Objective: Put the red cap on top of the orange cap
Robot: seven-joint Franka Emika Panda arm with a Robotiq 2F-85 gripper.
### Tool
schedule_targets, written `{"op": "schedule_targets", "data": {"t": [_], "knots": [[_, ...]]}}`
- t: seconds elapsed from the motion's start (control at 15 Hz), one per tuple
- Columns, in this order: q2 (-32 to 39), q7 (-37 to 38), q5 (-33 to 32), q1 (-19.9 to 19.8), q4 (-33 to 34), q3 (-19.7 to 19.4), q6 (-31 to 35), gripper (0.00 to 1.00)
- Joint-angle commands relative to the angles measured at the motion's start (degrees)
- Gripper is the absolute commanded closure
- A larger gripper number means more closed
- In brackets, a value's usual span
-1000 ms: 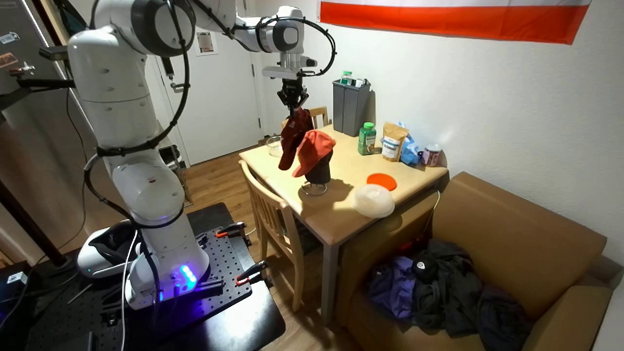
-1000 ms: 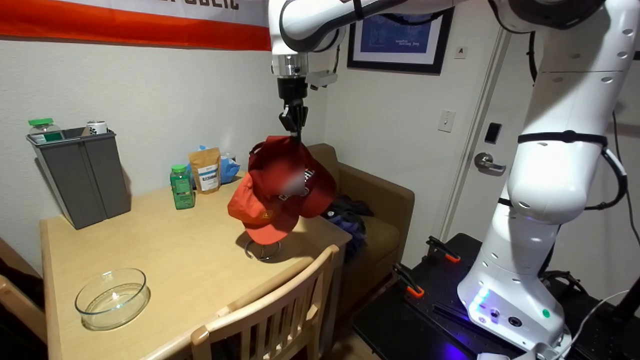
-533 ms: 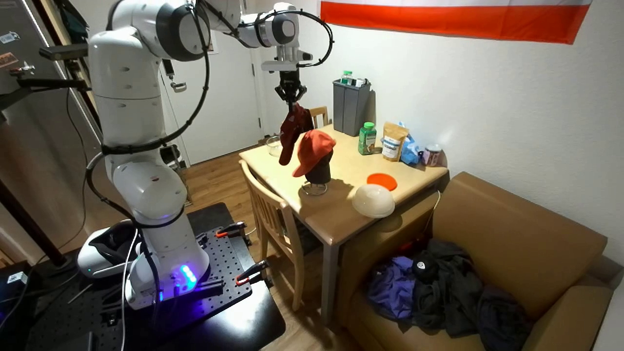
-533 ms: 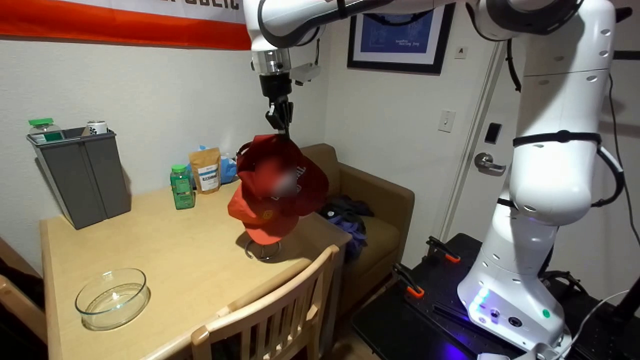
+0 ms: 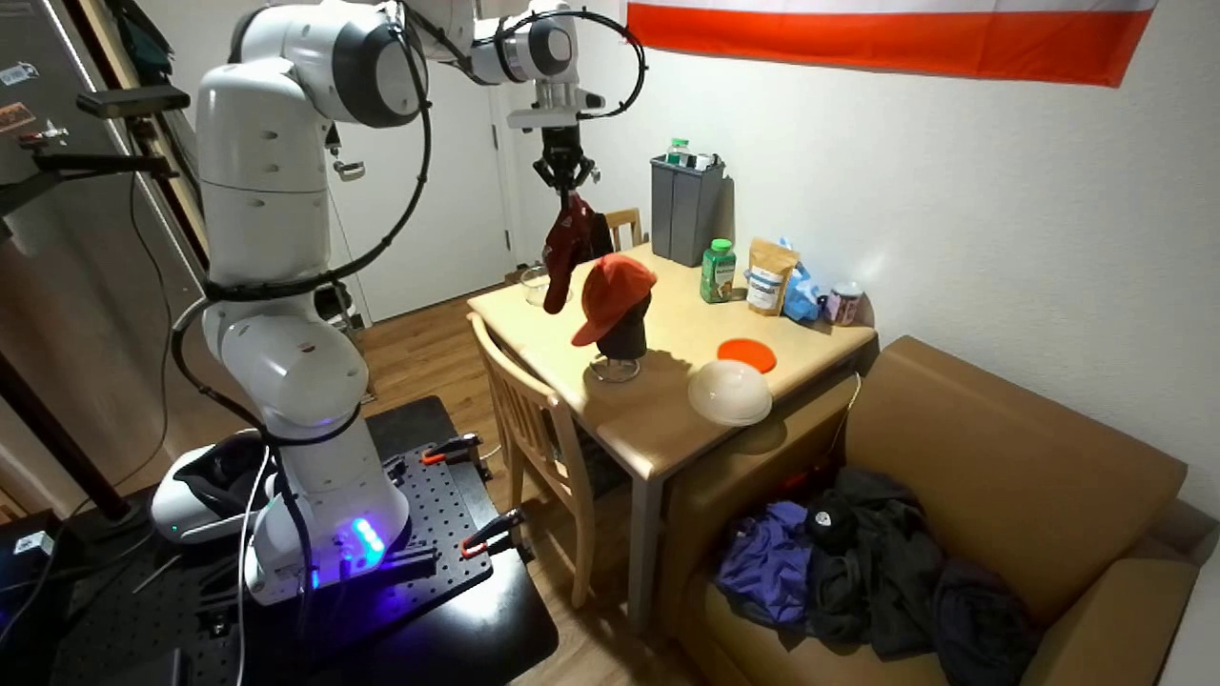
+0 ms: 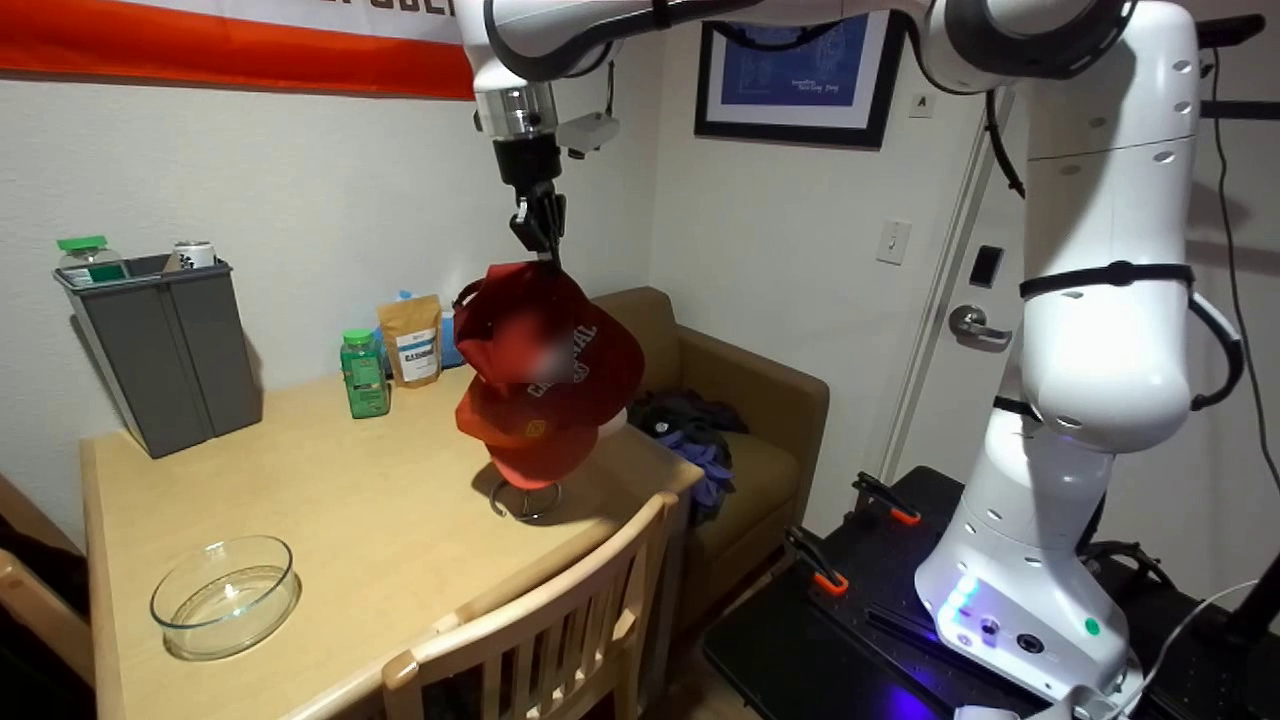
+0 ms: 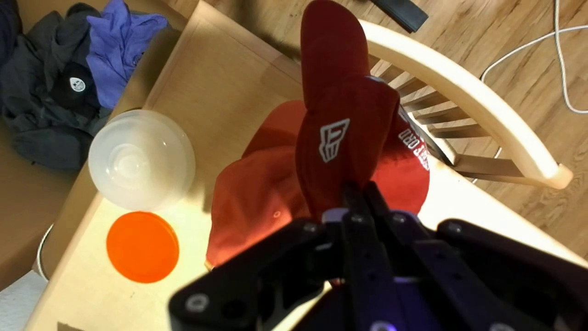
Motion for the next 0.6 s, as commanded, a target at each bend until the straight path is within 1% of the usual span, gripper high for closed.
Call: {"op": "schedule_targets", "data": {"t": [0.0,0.07,0.13,0.27,0.47,0.53], "knots": [[4.55,-3.08,-1.99,0.45,6.86,0.04,-3.09,0.99],[5.68,-4.72,-2.43,0.38,7.97,-0.05,-2.54,0.99],[2.90,-2.18,-0.84,0.20,3.80,-0.01,-0.76,0.96],[4.79,-3.44,-1.47,0.29,5.74,-0.16,-0.79,0.96],[5.73,-3.50,-1.49,0.37,6.70,-0.23,-0.81,0.96],[5.74,-3.50,-1.49,0.38,6.77,-0.23,-0.82,0.99]]}}
